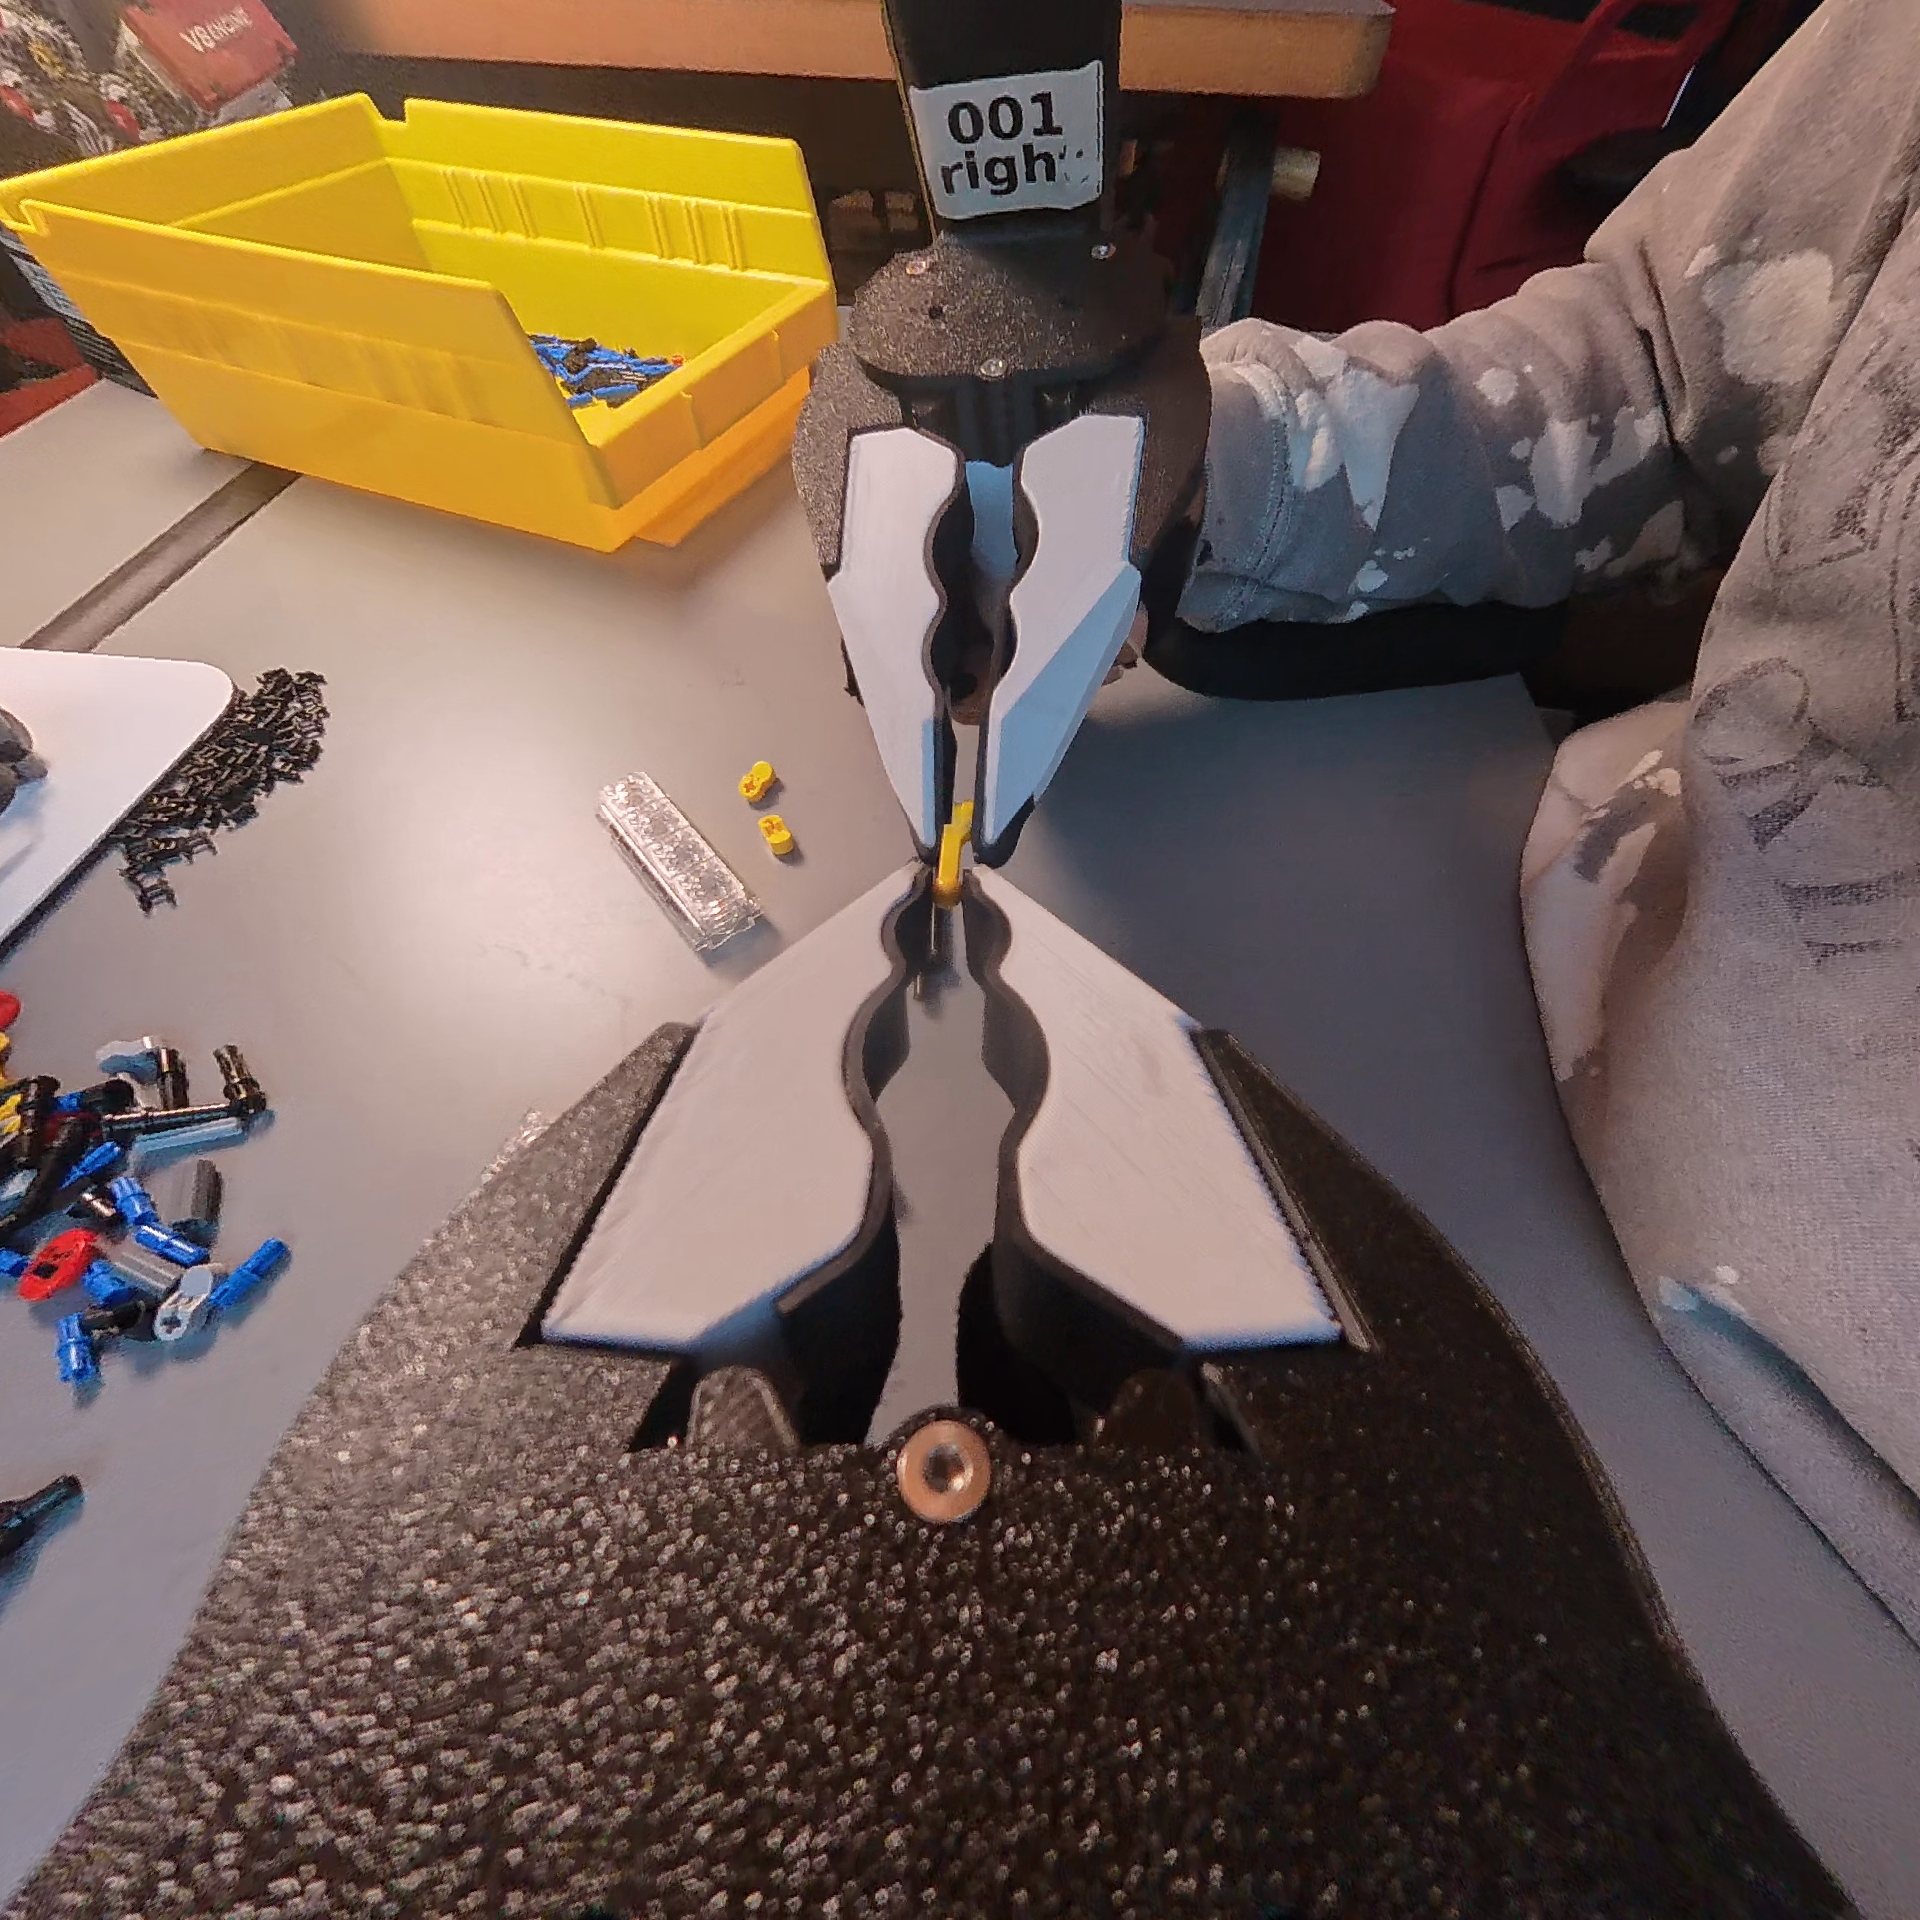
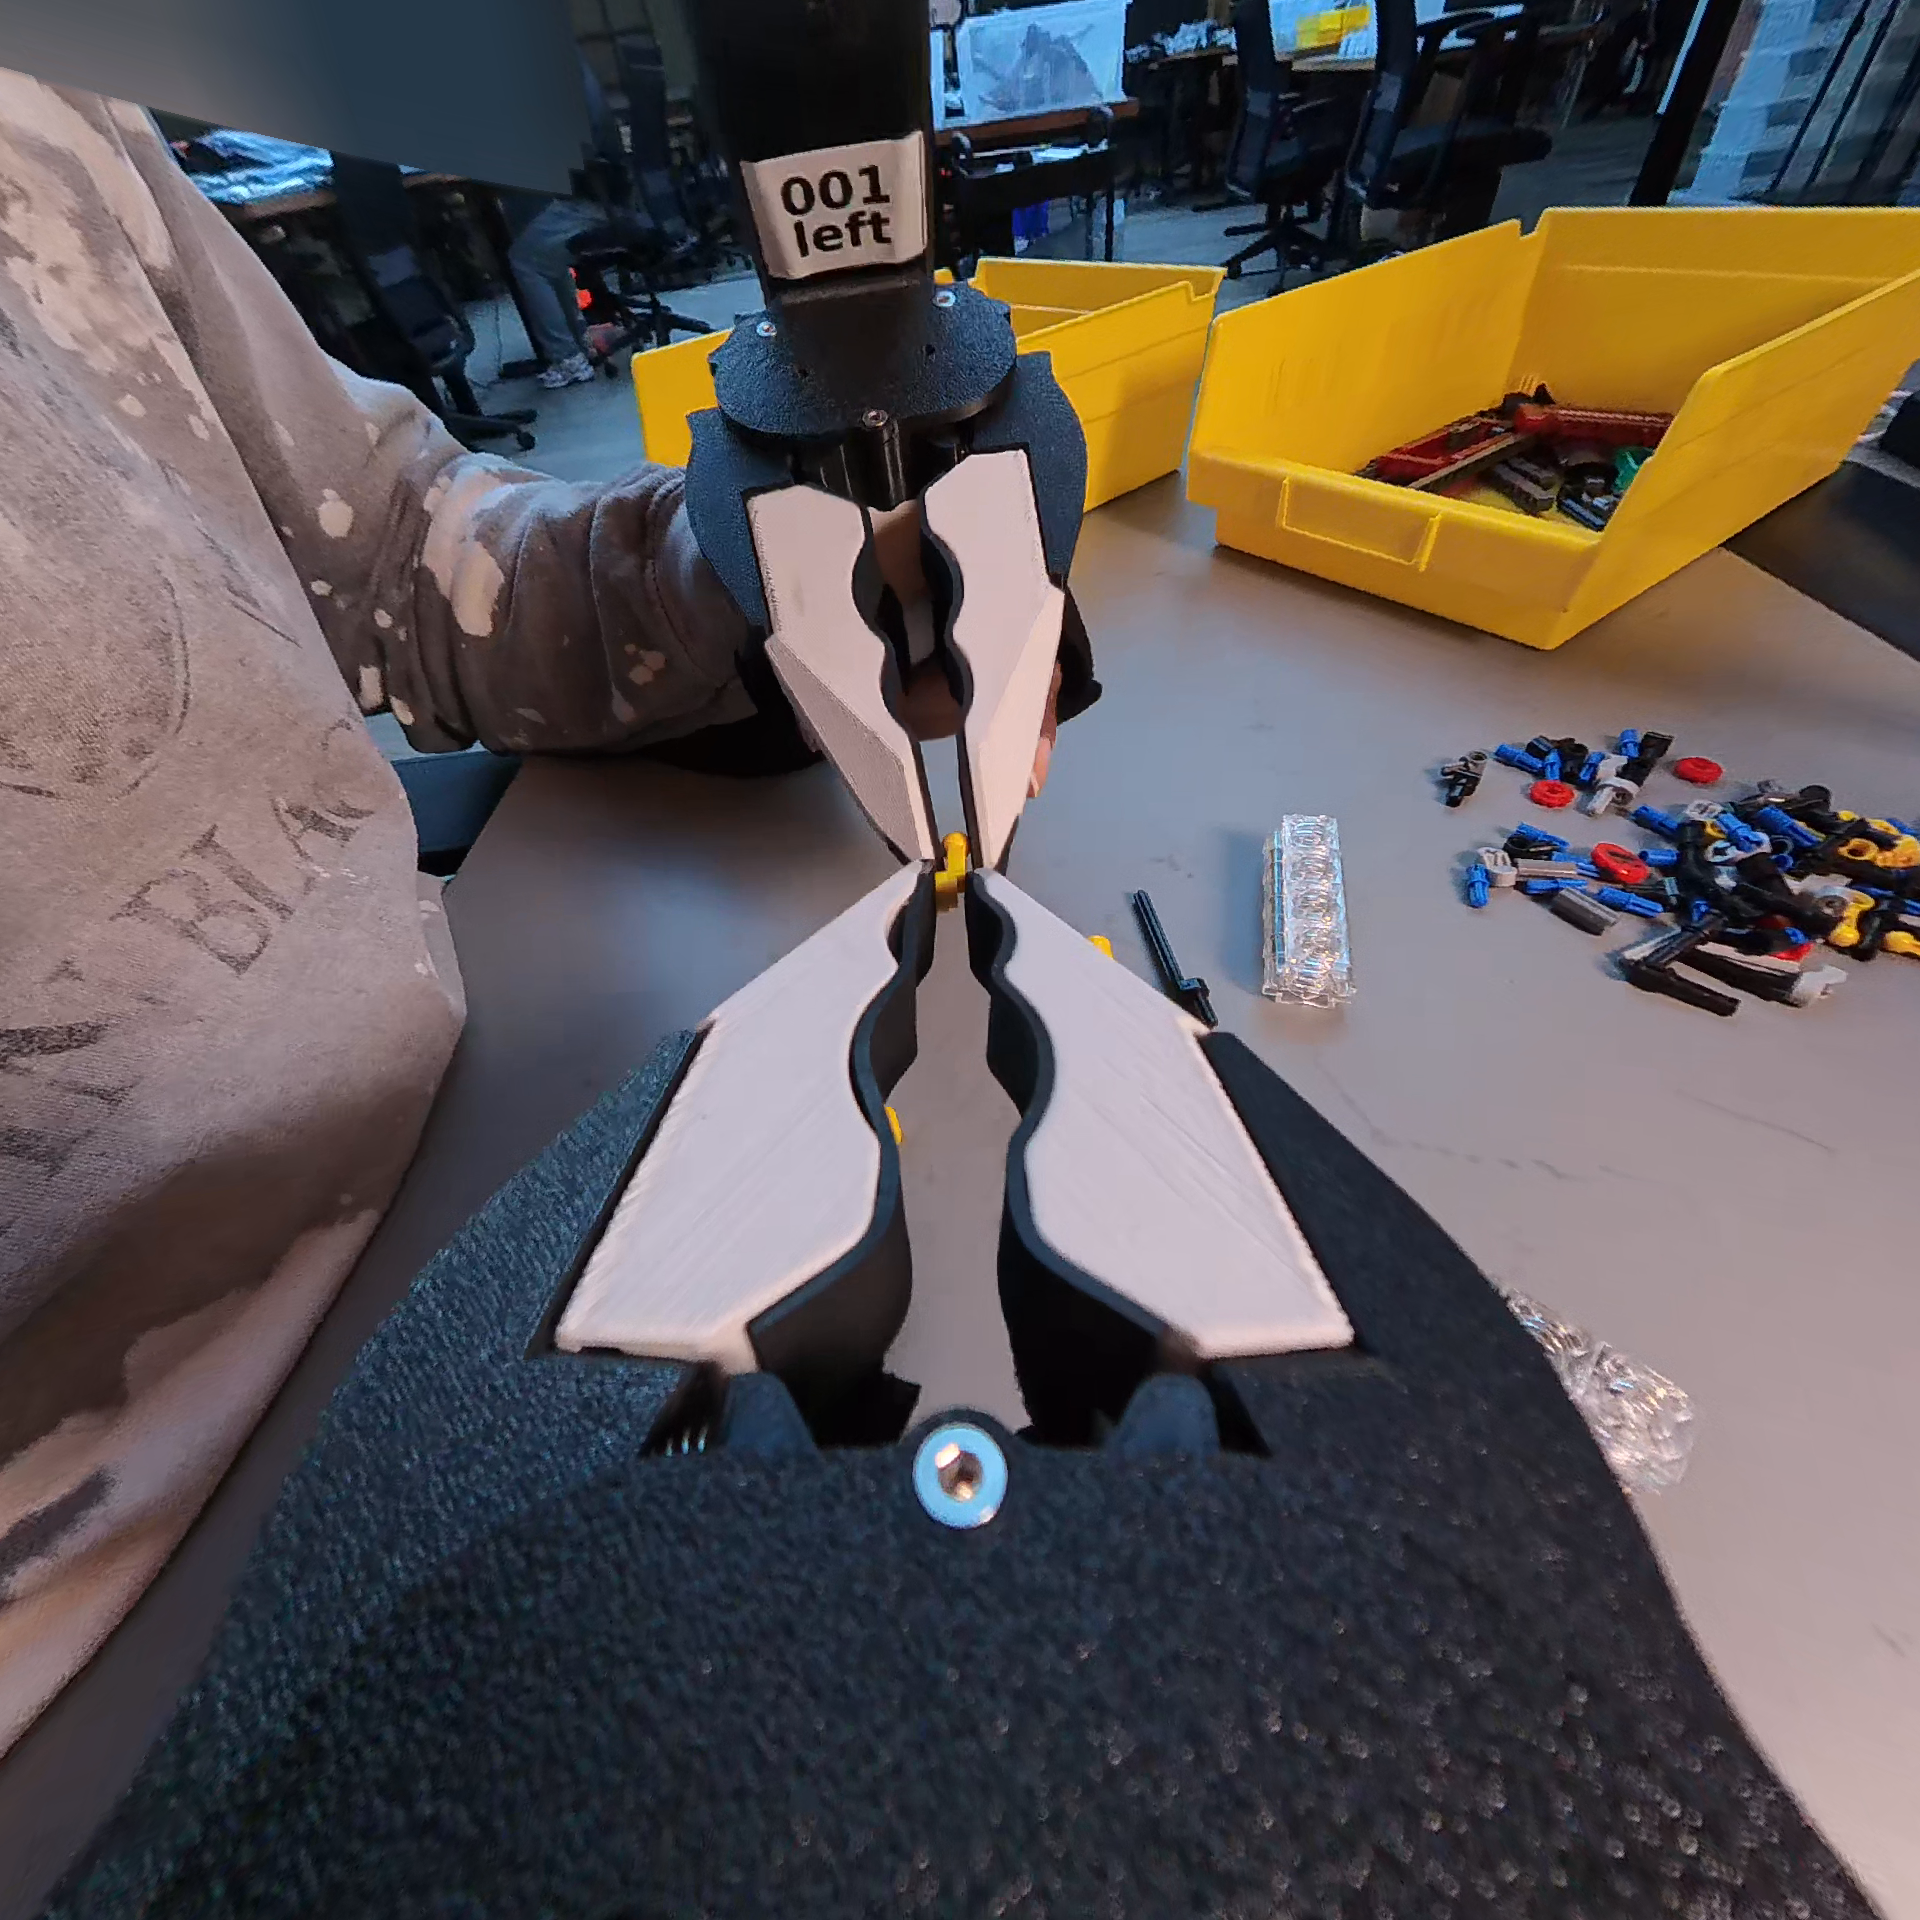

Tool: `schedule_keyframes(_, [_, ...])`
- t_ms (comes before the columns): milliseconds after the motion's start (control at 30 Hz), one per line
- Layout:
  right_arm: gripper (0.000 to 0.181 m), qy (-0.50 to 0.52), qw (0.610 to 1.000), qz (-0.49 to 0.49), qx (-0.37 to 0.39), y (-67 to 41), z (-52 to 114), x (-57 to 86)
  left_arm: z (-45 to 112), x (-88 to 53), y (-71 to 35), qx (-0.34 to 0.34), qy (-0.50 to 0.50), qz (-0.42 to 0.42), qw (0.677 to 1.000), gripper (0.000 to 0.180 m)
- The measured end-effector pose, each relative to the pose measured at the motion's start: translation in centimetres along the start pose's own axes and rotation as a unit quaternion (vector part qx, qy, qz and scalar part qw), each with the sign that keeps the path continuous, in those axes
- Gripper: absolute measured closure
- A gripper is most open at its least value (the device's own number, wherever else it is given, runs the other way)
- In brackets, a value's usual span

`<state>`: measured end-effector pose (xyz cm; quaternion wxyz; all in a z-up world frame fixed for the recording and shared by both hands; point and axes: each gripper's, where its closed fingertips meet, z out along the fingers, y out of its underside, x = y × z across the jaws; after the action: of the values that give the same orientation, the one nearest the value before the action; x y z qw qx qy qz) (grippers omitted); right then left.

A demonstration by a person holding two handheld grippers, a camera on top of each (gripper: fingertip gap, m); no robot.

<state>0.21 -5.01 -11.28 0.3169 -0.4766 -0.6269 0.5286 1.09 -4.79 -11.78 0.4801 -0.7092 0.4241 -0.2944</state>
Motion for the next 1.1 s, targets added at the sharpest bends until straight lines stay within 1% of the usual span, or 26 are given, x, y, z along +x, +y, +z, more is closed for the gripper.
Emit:
schedule_keyframes(133, [0.176,0.002,1.000,0.005,0.006,-0.12,-0.27,0.19,-0.37,-0.17,-0.25,0.012,0.002,-0.006,1.000,0.176])
schedule_keyframes(467, [0.176,0.008,1.000,-0.013,-0.006,0.20,-0.10,-0.03,-0.21,0.13,-0.16,0.005,0.007,-0.001,1.000,0.177])
schedule_keyframes(800, [0.176,0.009,1.000,-0.019,0.015,-0.40,-0.24,-0.07,-0.22,0.30,-0.30,0.009,0.009,-0.003,1.000,0.177])
schedule_keyframes(1100, [0.177,0.019,0.999,-0.043,0.004,-0.09,-0.29,-0.03,-0.25,0.40,-0.64,0.017,0.005,0.002,1.000,0.177])
